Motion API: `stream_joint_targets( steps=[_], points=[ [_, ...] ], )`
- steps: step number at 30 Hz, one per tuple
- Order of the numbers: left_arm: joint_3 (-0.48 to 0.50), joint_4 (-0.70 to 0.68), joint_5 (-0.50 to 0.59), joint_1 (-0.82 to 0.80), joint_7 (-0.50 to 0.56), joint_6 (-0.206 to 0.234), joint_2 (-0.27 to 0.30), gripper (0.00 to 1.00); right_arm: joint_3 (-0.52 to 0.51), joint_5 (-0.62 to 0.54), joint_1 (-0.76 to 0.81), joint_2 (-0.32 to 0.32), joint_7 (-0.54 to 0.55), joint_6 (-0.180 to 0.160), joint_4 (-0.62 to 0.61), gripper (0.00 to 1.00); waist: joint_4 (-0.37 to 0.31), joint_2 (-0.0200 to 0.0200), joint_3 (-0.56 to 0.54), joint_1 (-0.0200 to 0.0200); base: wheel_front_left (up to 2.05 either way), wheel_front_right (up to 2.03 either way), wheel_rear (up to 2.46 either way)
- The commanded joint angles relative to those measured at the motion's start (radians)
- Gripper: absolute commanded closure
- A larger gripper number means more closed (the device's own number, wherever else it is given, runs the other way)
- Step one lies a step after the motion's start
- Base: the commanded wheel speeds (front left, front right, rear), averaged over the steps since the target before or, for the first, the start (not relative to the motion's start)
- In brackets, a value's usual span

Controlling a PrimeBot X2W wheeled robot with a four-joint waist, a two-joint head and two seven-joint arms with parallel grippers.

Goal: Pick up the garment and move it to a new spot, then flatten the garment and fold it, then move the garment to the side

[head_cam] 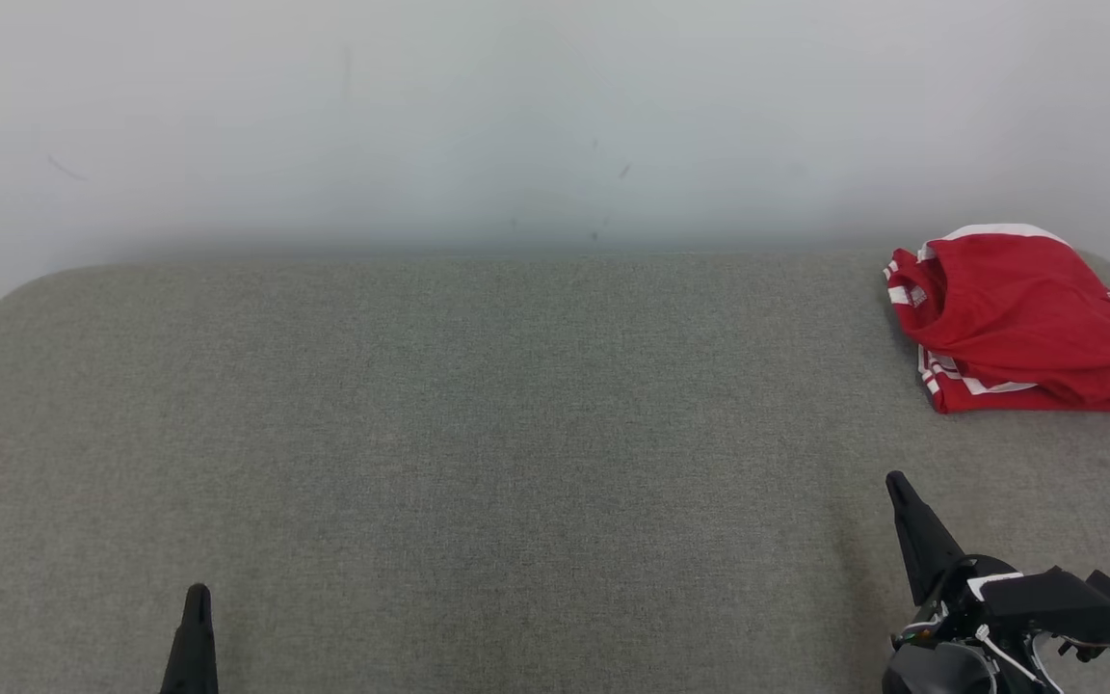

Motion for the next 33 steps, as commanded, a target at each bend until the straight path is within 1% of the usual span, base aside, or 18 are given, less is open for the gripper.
stream_joint_targets(
  steps=[1, 33],
  points=[
    [0.003, -0.005, -0.017, -0.013, 0.007, -0.004, 0.004, 1.0, -0.003, 0.013, -0.011, 0.003, 0.008, -0.002, 0.001, 1.0, 0.0, -0.0001, 0.0, 0.0, 0.0, 0.0, 0.0],
    [0.002, -0.004, -0.016, -0.011, 0.005, -0.004, 0.004, 1.0, -0.017, -0.003, -0.011, 0.013, 0.017, -0.002, 0.001, 1.0, 0.0, -0.0001, 0.0, 0.0, 0.0, 0.0, 0.0]
  ],
)
